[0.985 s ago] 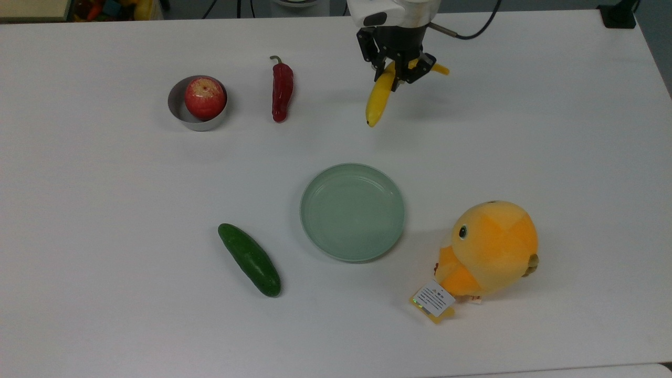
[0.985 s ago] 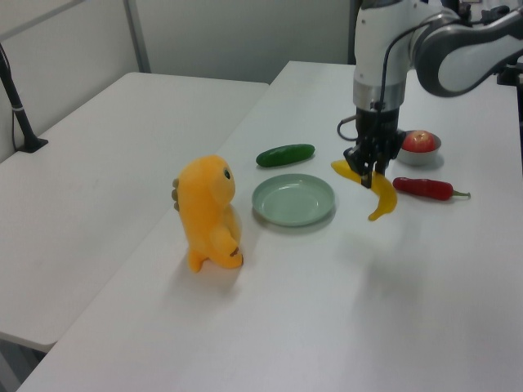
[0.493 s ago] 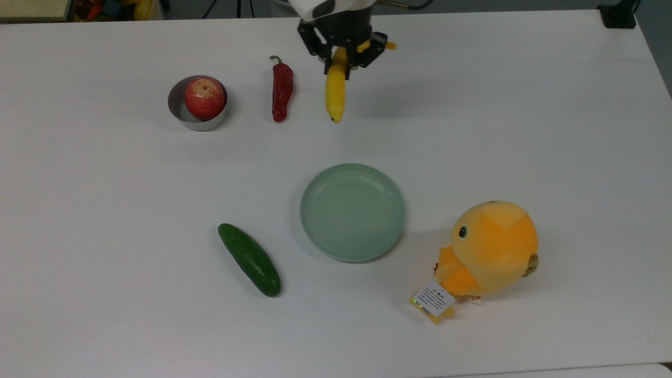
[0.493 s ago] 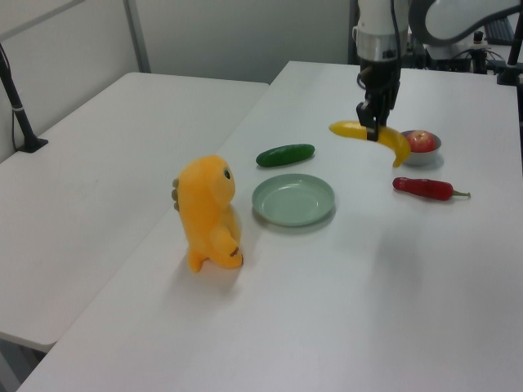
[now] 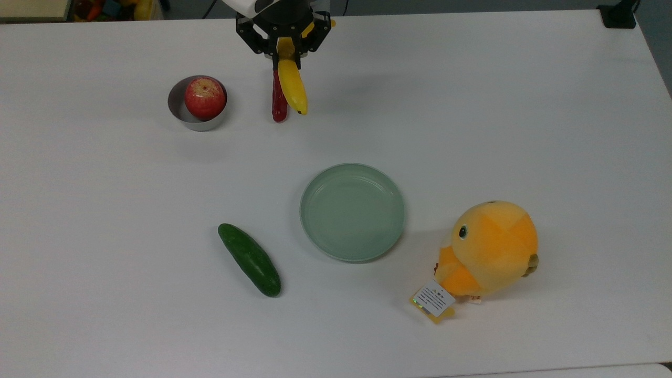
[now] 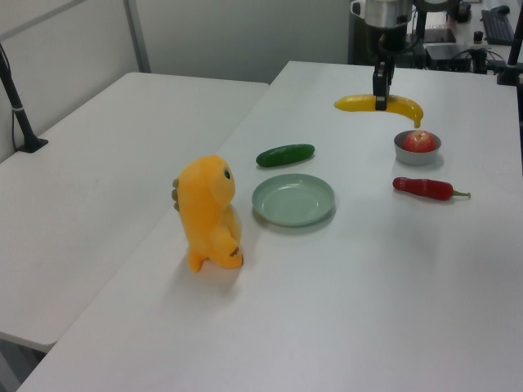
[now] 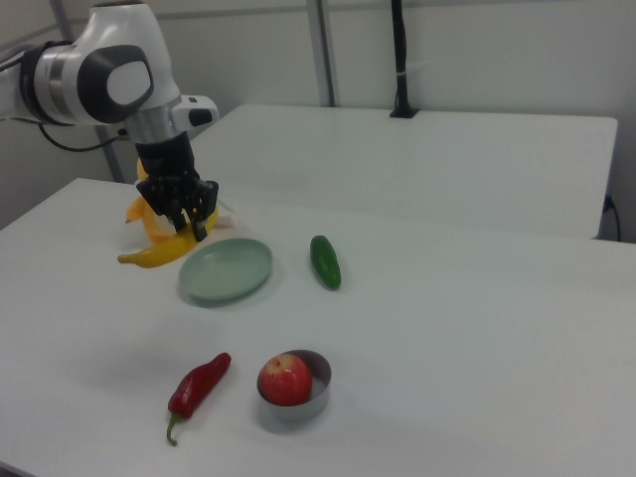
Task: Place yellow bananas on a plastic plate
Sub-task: 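Lift the banana up off the table, then carry the banana over the pale green plate and lower it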
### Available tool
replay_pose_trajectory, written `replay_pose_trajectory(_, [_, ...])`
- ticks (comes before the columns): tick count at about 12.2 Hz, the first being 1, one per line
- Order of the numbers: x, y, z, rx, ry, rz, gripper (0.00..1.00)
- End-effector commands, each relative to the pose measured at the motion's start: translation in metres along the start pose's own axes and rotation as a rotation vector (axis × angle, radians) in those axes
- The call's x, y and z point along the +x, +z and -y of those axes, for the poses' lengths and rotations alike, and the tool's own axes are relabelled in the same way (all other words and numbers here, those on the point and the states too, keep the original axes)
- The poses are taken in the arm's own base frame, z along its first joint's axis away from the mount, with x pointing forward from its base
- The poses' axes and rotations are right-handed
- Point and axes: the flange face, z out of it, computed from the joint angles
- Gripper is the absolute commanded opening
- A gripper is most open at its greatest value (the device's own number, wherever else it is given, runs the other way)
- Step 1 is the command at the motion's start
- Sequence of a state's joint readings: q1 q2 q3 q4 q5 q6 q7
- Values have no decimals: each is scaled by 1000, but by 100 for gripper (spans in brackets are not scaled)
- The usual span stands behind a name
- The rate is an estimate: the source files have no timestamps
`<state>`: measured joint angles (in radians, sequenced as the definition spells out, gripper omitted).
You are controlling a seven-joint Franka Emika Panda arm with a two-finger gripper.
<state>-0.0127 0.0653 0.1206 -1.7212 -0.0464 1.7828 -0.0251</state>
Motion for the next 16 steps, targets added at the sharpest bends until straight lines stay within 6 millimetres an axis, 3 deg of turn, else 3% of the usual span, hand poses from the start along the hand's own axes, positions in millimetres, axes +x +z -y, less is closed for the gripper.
replay_pose_trajectory(1, [15, -5, -2, 32, -45, -21, 19])
replay_pose_trajectory(3, [35, -7, 0, 61, -37, -104, 19])
replay_pose_trajectory(6, [68, 21, 3, 70, -28, -180, 19])
replay_pose_trajectory(10, [110, 77, 30, 85, -64, -244, 22])
replay_pose_trajectory(12, [124, 107, 42, 93, -63, -276, 22])
replay_pose_trajectory(16, [140, 147, 55, 103, -72, -336, 23])
